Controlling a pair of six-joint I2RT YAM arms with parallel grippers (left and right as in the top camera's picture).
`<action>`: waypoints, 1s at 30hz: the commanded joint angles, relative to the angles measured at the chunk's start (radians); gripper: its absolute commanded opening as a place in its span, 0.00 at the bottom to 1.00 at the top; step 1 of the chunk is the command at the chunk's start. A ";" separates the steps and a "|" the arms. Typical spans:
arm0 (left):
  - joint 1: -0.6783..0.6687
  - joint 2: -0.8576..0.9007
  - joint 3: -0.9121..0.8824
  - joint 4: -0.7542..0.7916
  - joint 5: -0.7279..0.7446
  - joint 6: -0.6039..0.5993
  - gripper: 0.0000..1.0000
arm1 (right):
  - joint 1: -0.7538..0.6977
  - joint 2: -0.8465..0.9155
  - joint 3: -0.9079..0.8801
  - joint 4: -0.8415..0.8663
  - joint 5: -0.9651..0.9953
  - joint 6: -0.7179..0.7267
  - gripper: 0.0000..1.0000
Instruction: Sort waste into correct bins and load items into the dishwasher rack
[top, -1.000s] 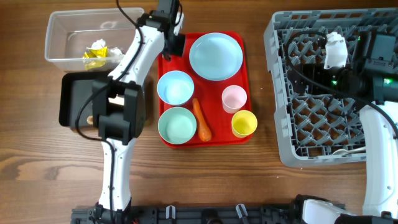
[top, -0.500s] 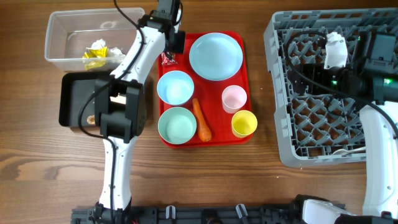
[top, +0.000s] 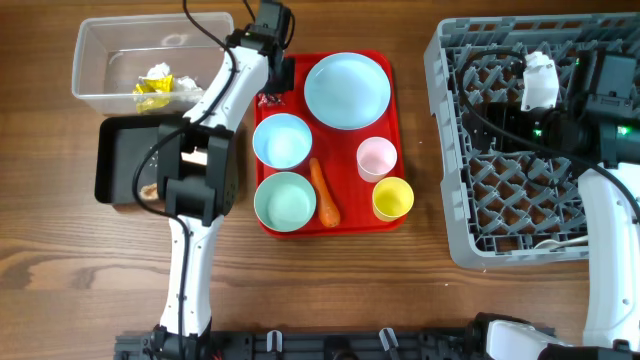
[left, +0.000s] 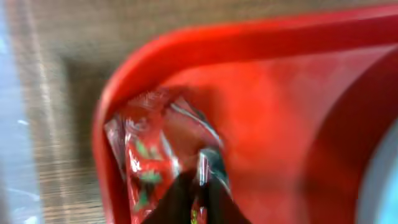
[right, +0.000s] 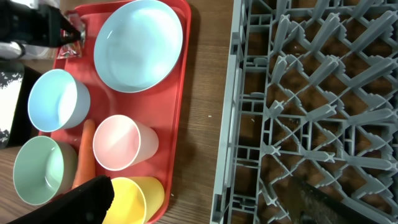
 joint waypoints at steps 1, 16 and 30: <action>-0.007 0.041 0.002 -0.015 -0.007 -0.018 0.04 | 0.004 0.006 0.000 0.000 0.014 0.003 0.91; -0.018 -0.240 0.003 -0.029 0.064 -0.024 0.04 | 0.004 0.006 0.000 -0.003 0.014 0.004 0.91; 0.057 -0.393 0.003 -0.058 -0.143 0.011 0.04 | 0.004 0.006 0.000 -0.002 0.014 0.004 0.91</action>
